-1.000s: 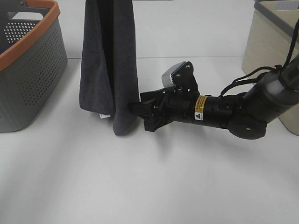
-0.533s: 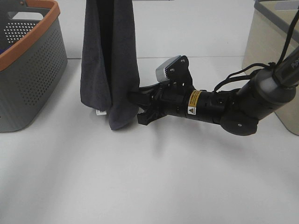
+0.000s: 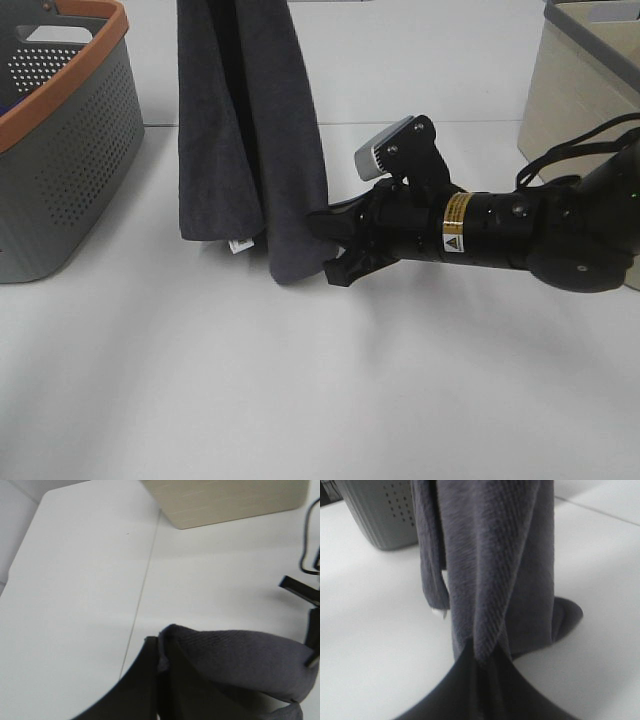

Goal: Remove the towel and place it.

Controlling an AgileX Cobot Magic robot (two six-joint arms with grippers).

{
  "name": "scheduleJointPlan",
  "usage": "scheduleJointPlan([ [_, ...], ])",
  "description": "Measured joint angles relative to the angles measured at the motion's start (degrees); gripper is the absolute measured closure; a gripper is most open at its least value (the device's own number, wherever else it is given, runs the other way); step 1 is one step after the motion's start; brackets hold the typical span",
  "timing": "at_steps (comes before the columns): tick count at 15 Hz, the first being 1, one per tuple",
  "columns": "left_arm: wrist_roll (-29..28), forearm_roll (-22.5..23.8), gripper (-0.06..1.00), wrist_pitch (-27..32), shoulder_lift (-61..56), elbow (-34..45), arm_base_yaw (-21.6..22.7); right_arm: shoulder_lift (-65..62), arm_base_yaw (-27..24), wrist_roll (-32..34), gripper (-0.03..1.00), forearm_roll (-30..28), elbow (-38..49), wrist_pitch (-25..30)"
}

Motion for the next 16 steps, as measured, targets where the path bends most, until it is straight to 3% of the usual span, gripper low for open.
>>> scheduleJointPlan([
  [1,-5.7,1.6,0.94,-3.1,0.1,0.0,0.0,-3.4,0.0,2.5,0.95,-2.6,0.2,7.0],
  [2,-7.8,2.1,0.94,-4.2,0.1,0.0,0.0,-5.3,0.0,4.2,0.95,-4.1,0.2,10.7],
  [3,-15.0,5.6,0.94,-6.3,0.1,0.0,0.0,-12.7,0.0,9.4,0.95,-9.9,0.3,22.2],
  [7,-24.5,10.7,0.94,-9.3,0.1,1.4,0.0,-25.4,0.0,17.7,0.95,-20.2,0.3,34.5],
  [9,-27.4,11.2,0.94,-11.0,0.1,3.3,0.0,-28.9,0.0,21.5,0.95,-22.7,0.3,36.6],
  [12,-28.6,11.0,0.94,-14.6,0.1,7.0,0.0,-31.5,0.0,32.9,0.95,-33.1,0.1,35.9],
  [14,-28.8,10.9,0.94,-15.5,0.1,7.5,0.0,-31.6,0.0,46.8,0.95,-48.0,-1.4,31.9],
  [15,-28.8,10.9,0.94,-16.0,0.1,7.5,0.0,-31.7,-1.0,54.6,0.95,-52.8,-3.5,26.4],
  [16,-29.1,10.9,0.94,-16.1,0.1,7.5,0.0,-31.8,-2.8,56.6,0.95,-54.0,-5.0,22.2],
])
